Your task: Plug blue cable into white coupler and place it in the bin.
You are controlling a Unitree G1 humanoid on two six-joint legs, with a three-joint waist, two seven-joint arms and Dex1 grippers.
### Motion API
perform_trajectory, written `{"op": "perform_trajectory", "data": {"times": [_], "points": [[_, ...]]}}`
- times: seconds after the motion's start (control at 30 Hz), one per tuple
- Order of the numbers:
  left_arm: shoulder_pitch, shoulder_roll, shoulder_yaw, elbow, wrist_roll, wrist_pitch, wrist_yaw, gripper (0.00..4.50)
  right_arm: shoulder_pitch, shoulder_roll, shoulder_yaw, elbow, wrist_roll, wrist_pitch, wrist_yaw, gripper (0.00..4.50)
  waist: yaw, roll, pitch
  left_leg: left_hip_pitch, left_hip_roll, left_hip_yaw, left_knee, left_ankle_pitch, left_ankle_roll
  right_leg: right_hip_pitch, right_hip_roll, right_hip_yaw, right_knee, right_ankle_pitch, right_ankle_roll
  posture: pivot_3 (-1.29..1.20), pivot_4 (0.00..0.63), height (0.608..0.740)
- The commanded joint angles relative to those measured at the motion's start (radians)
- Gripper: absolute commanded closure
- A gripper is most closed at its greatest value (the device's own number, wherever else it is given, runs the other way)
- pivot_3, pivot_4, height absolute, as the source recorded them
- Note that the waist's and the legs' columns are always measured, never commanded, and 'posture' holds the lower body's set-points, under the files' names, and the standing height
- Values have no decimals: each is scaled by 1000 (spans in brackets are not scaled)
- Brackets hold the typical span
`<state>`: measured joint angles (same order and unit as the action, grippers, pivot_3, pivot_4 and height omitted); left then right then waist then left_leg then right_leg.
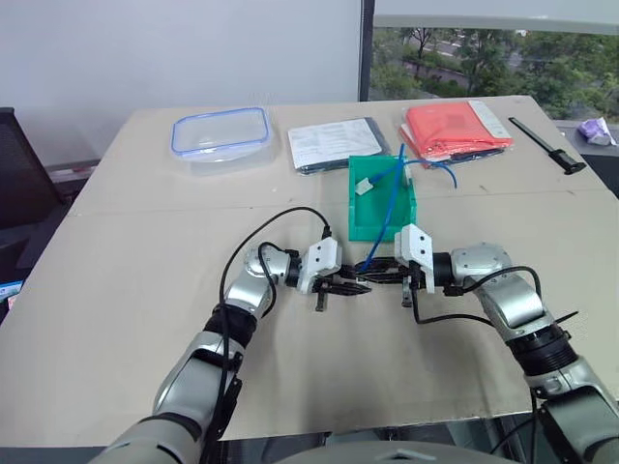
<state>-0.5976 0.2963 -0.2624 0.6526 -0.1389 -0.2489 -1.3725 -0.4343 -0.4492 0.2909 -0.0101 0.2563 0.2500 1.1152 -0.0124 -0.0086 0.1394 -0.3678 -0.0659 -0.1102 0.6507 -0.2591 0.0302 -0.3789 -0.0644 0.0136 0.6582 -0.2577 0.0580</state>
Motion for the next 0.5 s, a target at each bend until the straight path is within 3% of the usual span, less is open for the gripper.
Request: {"op": "perform_trajectory", "data": {"times": [0.03, 0.07, 0.1, 0.23, 0.3, 0.5], "points": [[7, -13, -6, -5, 20, 9, 36, 3936, -29, -2, -14, -81, 42, 41, 14, 4500, 1, 1, 1, 0, 0, 0, 0, 0, 0, -1, 0, 0, 0, 0, 0, 0, 150, 740], [9, -12, -4, -6, 19, 13, 35, 3936, -34, -9, -17, -88, 41, 45, 17, 4500, 3, 1, 1, -2, 0, -1, 0, 0, 0, -1, 0, 0, 0, 0, 0, 0, 150, 740], [13, -11, -3, -10, 17, 13, 35, 2892, -37, -14, -18, -94, 40, 46, 19, 4500, 3, 1, 2, -3, 0, -1, 0, 0, 0, -3, 0, -1, 0, 0, 0, 0, 150, 740], [60, 21, 3, -86, 52, -1, 100, 1140, -59, -21, -33, -115, 46, 61, 11, 4500, 2, 1, 2, -13, 0, -1, 1, 0, 0, -13, 0, 0, 2, 0, 0, 0, 150, 740], [113, 50, 27, -218, 50, 53, 160, 1140, -87, -23, -61, -144, 71, 99, -8, 4500, 0, 1, 2, -14, 0, -1, 1, 0, -1, -15, -2, 1, 2, 0, 0, 0, 150, 740], [281, 120, 169, -750, -63, 479, 385, 1140, -218, -7, -213, -181, 246, 375, -132, 4500, -8, 2, 7, -19, 1, -2, 0, 0, -1, -22, -4, 4, 4, 0, -1, 0, 150, 740]]}}
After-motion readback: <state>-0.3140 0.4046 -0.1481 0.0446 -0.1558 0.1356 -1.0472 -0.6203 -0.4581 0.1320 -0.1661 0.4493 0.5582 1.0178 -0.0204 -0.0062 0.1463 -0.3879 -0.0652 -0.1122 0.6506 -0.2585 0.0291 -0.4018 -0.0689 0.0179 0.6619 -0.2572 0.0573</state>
